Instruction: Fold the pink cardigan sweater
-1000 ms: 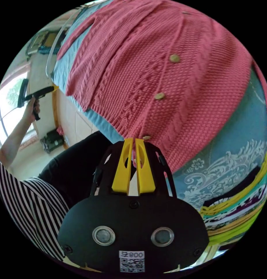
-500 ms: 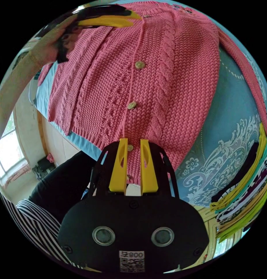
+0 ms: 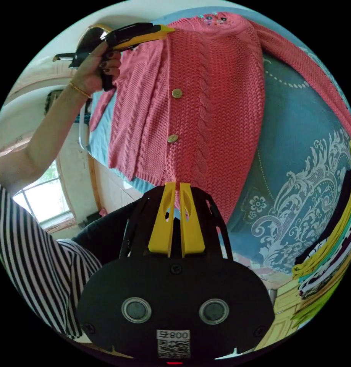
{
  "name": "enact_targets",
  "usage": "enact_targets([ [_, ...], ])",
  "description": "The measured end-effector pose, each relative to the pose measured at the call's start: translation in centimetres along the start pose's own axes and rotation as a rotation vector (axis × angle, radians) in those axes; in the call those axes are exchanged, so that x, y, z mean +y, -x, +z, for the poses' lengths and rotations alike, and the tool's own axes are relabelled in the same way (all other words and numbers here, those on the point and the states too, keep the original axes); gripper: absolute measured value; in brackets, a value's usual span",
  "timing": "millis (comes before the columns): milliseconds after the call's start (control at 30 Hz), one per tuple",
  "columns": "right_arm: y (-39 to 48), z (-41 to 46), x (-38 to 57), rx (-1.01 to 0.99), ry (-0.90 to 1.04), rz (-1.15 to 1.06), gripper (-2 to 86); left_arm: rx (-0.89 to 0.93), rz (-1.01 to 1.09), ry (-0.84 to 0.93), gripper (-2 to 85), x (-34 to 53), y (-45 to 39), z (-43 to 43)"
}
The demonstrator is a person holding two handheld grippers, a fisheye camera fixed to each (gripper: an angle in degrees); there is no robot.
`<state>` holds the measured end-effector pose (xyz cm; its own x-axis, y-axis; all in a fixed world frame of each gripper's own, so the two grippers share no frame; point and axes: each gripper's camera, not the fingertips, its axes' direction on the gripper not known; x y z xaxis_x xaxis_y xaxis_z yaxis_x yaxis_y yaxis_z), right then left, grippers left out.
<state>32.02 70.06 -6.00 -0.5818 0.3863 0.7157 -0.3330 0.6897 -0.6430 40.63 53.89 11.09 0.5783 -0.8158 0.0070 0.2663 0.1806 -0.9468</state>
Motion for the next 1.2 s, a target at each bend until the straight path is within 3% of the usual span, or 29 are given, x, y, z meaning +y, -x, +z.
enact_targets([
  [200,2.8,-3.2,-1.6,-0.162,-0.042,-0.151,2.0,-0.01,0.066,-0.071,1.5,-1.4,-1.3,-3.0],
  [367,3.0,0.8,-5.5,-0.156,0.06,-0.172,2.4,-0.212,0.043,-0.015,1.9,-1.3,1.1,-2.0],
  [433,2.1,3.3,-7.2,-0.146,0.162,-0.13,2.6,-0.29,-0.07,0.075,2.4,-0.1,4.3,0.4],
  [633,2.6,3.0,-10.2,-0.185,0.225,-0.153,2.8,-0.193,-0.19,-0.054,3.5,6.9,5.7,0.0],
  [733,2.9,1.7,-11.9,-0.181,0.237,-0.175,2.5,-0.179,-0.233,-0.014,3.9,11.2,4.9,0.5],
  [867,3.5,1.3,-14.3,-0.08,0.308,-0.179,2.4,-0.259,-0.27,0.064,4.3,15.9,3.1,1.1],
  [1000,6.5,2.4,-15.9,0.072,0.458,-0.32,2.4,-0.26,-0.355,0.115,4.9,20.7,2.4,2.4],
  [1200,10.1,0.1,-17.9,0.279,0.518,-0.464,4.6,-0.298,-0.409,0.164,6.6,24.5,1.8,5.2],
])
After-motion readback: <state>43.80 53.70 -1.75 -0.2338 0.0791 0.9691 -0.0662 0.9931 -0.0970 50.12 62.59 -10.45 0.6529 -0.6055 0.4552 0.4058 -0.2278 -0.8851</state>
